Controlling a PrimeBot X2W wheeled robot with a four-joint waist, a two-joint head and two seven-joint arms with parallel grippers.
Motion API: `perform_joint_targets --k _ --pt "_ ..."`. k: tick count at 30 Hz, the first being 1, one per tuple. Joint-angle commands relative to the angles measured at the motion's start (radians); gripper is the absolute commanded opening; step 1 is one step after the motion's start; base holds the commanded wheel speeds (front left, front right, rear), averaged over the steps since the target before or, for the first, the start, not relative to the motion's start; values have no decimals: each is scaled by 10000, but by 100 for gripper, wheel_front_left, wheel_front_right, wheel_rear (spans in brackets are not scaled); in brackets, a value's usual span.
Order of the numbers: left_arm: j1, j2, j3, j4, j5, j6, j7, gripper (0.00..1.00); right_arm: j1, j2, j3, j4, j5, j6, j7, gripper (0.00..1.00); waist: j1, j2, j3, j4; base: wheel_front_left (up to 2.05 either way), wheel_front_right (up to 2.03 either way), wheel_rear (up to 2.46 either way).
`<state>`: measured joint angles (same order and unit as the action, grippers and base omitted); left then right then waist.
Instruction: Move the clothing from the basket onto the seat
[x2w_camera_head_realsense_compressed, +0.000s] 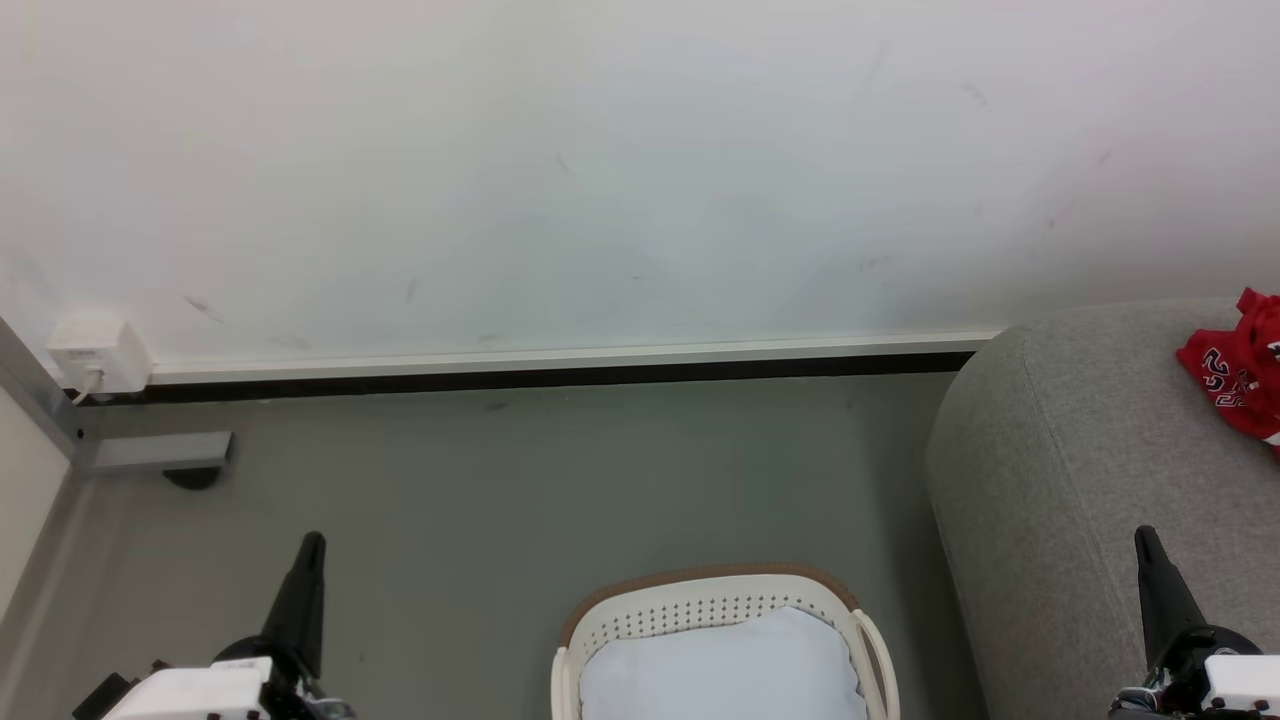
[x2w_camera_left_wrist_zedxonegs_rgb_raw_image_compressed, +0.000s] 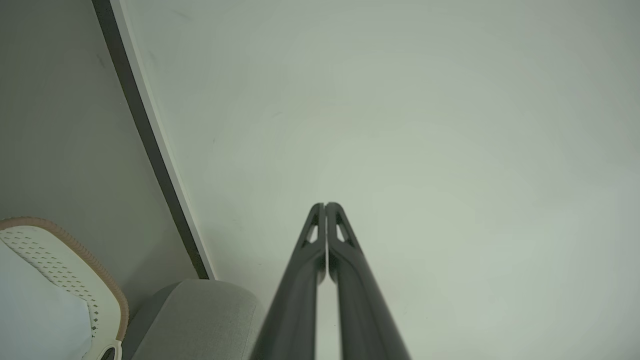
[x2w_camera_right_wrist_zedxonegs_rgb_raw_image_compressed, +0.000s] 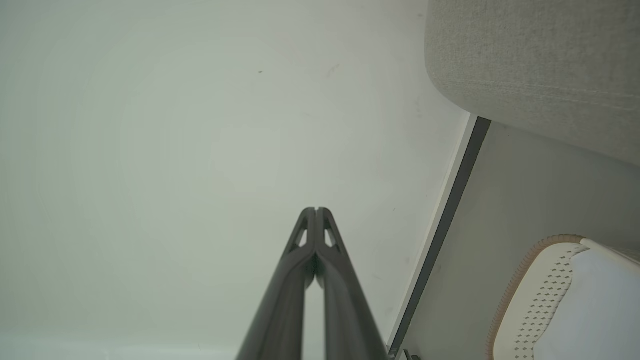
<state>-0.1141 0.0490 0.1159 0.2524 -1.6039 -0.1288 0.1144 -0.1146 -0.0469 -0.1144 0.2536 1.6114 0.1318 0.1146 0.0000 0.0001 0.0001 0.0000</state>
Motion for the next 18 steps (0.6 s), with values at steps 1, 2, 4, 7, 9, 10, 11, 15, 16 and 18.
perform_joint_targets --k 1,2,4,7,9,10,11,15,16,18 --pt "-70 18 22 -17 -143 -44 46 0 -57 -67 -29 -49 5 -22 43 0 0 -1 0 0 0 0 0" --pt "-70 18 22 -17 -143 -44 46 0 -57 -67 -29 -49 5 -20 43 0 0 -1 0 0 0 0 0" --pt "-70 18 22 -17 -143 -44 46 0 -57 -67 -29 -49 5 -22 42 0 0 -1 0 0 0 0 0" --pt "-70 18 22 -17 -143 -44 46 0 -57 -67 -29 -49 5 -22 42 0 0 -1 0 0 0 0 0" --pt "-70 18 22 -17 -143 -44 46 0 -57 -67 -29 -49 5 -22 42 0 0 -1 0 0 0 0 0" --pt "-70 18 22 -17 -143 -44 46 0 -57 -67 -29 -49 5 -22 42 0 0 -1 0 0 0 0 0" --pt "-70 18 22 -17 -143 -44 46 0 -57 -67 -29 -49 5 -22 42 0 0 -1 0 0 0 0 0" --pt "-70 18 22 -17 -143 -44 46 0 -57 -67 -29 -49 5 -22 42 0 0 -1 0 0 0 0 0" --pt "-70 18 22 -17 -143 -44 45 0 -57 -67 -29 -49 5 -22 42 0 0 -1 0 0 0 0 0" --pt "-70 18 22 -17 -143 -44 45 0 -57 -67 -29 -47 5 -20 42 0 0 -1 0 0 0 0 0"
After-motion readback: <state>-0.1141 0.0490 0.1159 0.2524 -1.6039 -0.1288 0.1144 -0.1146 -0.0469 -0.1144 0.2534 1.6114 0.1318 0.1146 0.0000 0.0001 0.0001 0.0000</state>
